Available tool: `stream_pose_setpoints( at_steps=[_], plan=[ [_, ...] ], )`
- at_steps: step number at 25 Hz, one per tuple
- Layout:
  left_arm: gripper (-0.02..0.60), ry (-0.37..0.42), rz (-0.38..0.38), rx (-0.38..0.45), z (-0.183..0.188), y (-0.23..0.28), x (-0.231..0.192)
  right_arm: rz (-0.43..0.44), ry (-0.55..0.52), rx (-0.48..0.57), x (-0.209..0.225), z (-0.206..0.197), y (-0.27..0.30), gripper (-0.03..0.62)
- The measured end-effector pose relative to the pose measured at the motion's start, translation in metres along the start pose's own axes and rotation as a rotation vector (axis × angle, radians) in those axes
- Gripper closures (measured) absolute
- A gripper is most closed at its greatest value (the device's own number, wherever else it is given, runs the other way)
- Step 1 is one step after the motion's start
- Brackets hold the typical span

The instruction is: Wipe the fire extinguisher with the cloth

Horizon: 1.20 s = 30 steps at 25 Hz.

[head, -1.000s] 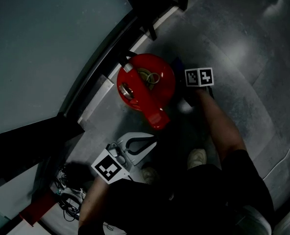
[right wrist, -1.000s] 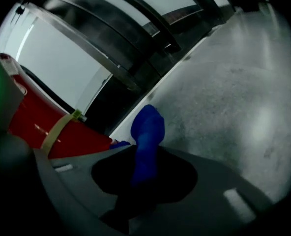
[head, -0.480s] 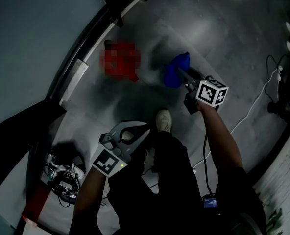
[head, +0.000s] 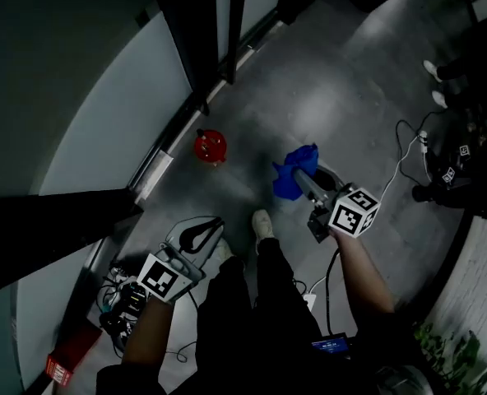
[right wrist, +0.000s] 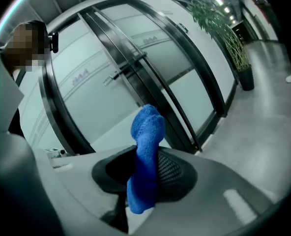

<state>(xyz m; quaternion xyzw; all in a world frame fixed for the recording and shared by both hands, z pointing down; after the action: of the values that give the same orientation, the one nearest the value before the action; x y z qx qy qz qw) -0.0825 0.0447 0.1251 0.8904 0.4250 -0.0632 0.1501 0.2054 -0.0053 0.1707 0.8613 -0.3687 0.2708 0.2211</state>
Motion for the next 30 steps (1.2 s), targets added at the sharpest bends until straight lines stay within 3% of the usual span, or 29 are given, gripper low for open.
stream_pose_setpoints(
  at_steps=[3,5,9,12,16,17,19,22,30],
  plan=[
    [0.554,0.055,0.020,0.025,0.052,-0.034,0.028,0.057,-0.055,0.089,-0.070,0.051,-0.016,0.487],
    [0.554,0.048,0.056,0.031,0.074,-0.055,0.045,0.086,-0.064,0.115,-0.111,0.068,-0.030,0.487],
    [0.555,0.032,0.225,0.103,0.107,-0.076,0.064,0.142,-0.117,0.093,-0.157,0.086,-0.064,0.487],
    [0.561,0.027,0.361,0.155,0.121,-0.088,0.088,0.186,-0.135,0.118,-0.172,0.097,-0.105,0.487],
    [0.565,-0.083,0.459,0.222,0.138,-0.104,0.129,0.215,-0.166,0.141,-0.182,0.102,-0.160,0.487],
    [0.565,-0.081,0.482,0.230,0.140,-0.108,0.139,0.226,-0.177,0.148,-0.184,0.103,-0.167,0.487],
    [0.565,-0.002,0.525,0.222,0.140,-0.112,0.159,0.256,-0.202,0.170,-0.191,0.106,-0.178,0.487],
    [0.565,0.067,0.565,0.221,0.140,-0.116,0.189,0.290,-0.234,0.190,-0.205,0.107,-0.195,0.487],
    [0.565,-0.055,0.632,0.305,0.143,-0.136,0.196,0.208,-0.324,0.203,-0.218,0.093,-0.250,0.487]
  ],
)
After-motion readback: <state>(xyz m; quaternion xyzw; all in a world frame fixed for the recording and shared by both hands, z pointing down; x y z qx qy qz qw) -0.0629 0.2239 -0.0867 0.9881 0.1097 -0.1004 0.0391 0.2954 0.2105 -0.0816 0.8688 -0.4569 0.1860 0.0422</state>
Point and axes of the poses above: the fingertips, and each gripper's own axes: y forward along the fingers, x to its right, z out of its top, the point moved 6 cm from there along -y, backward along the fingers, and after that the axes turned 14 degrees about z, right-handed, at the moved point
